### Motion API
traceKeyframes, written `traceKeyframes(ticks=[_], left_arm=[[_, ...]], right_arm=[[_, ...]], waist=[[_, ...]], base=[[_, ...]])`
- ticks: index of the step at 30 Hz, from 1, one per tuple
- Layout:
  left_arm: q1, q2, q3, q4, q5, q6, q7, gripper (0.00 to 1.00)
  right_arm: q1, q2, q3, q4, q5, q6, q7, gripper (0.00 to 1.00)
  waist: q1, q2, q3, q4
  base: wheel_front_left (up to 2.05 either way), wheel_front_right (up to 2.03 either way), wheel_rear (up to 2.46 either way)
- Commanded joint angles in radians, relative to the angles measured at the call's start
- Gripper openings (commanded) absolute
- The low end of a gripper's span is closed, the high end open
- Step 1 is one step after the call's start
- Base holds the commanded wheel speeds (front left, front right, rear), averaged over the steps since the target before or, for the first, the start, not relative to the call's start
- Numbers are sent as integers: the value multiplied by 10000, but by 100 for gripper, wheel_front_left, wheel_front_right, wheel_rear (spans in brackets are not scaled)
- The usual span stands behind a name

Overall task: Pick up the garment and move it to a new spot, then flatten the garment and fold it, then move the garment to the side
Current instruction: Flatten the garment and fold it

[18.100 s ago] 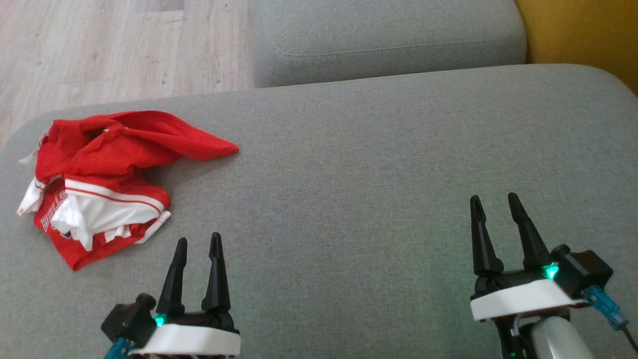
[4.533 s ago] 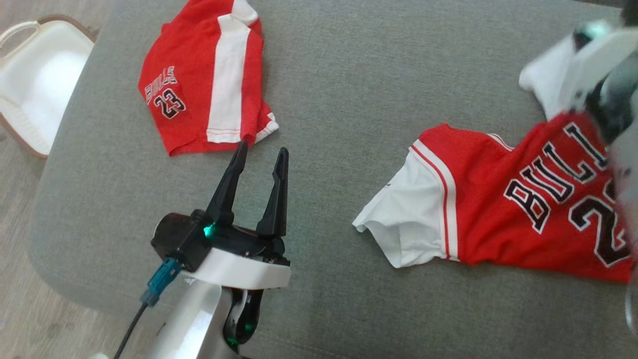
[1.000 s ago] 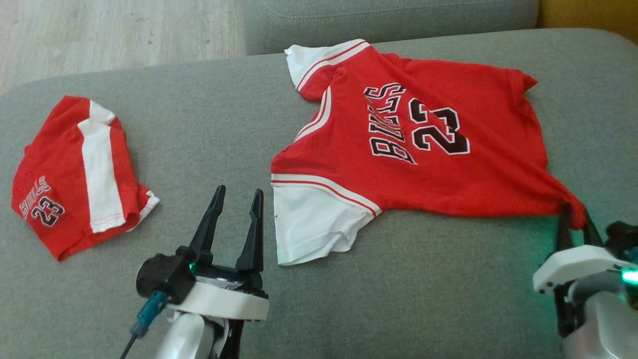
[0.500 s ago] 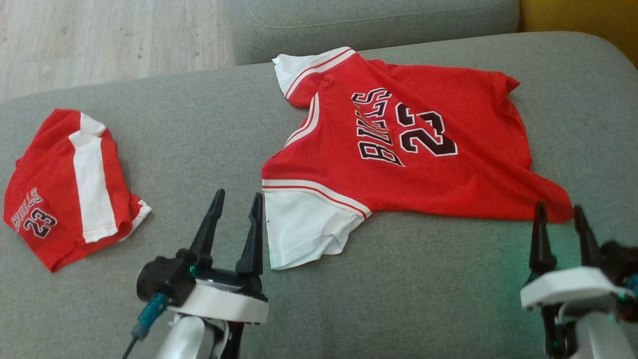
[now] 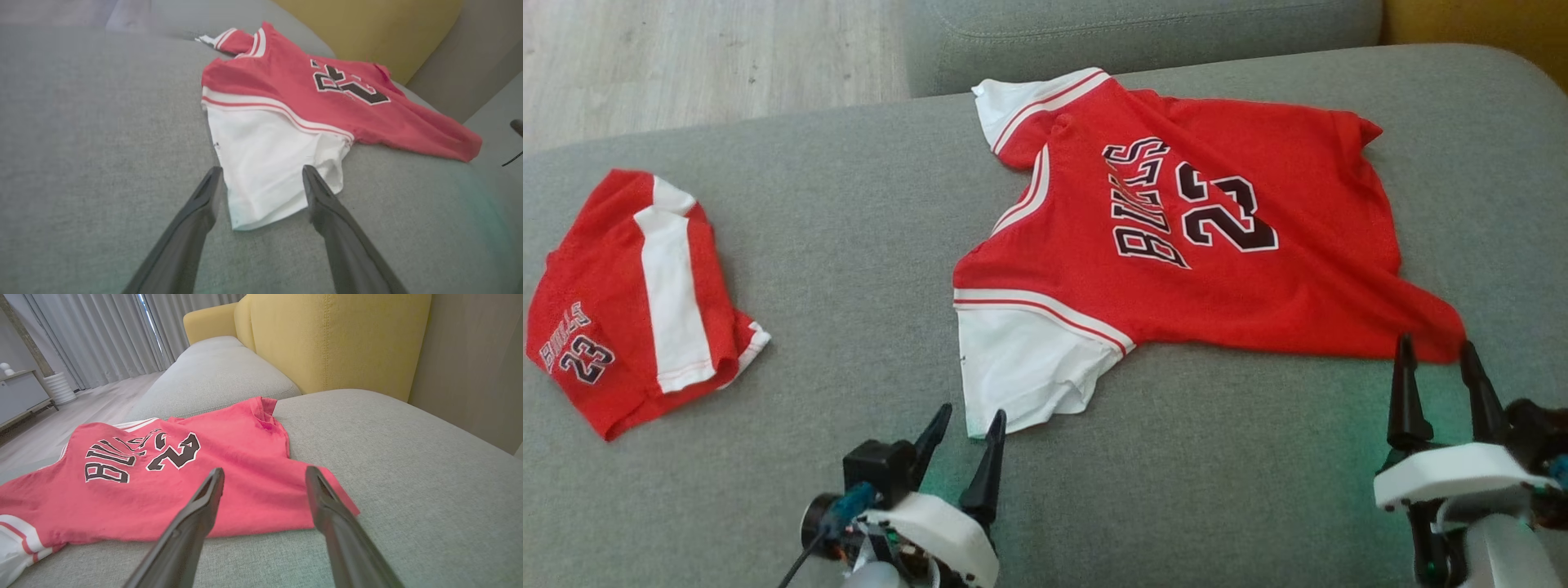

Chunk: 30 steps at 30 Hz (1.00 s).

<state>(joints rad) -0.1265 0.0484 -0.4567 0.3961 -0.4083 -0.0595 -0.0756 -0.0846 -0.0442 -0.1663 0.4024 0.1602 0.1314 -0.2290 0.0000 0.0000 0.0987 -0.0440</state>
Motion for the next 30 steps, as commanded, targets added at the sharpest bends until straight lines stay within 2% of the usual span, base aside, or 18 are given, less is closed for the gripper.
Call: traceKeyframes(ticks=[1,9,30], left_arm=[[-510,18,149,-68,-144,298,333,100],[-725,18,39,429,-136,994,914,100],[-994,19,-15,830,-485,1152,1257,100]], right_arm=[[-399,-60,322,-293,39,-7,-132,100],[-481,-60,497,-209,107,-7,-174,100],[-654,-60,517,-152,154,-7,-273,100]], waist=[[0,0,26,-45],[0,0,142,-235],[0,0,425,-576]], base=[[0,0,0],[0,0,0],[0,0,0]])
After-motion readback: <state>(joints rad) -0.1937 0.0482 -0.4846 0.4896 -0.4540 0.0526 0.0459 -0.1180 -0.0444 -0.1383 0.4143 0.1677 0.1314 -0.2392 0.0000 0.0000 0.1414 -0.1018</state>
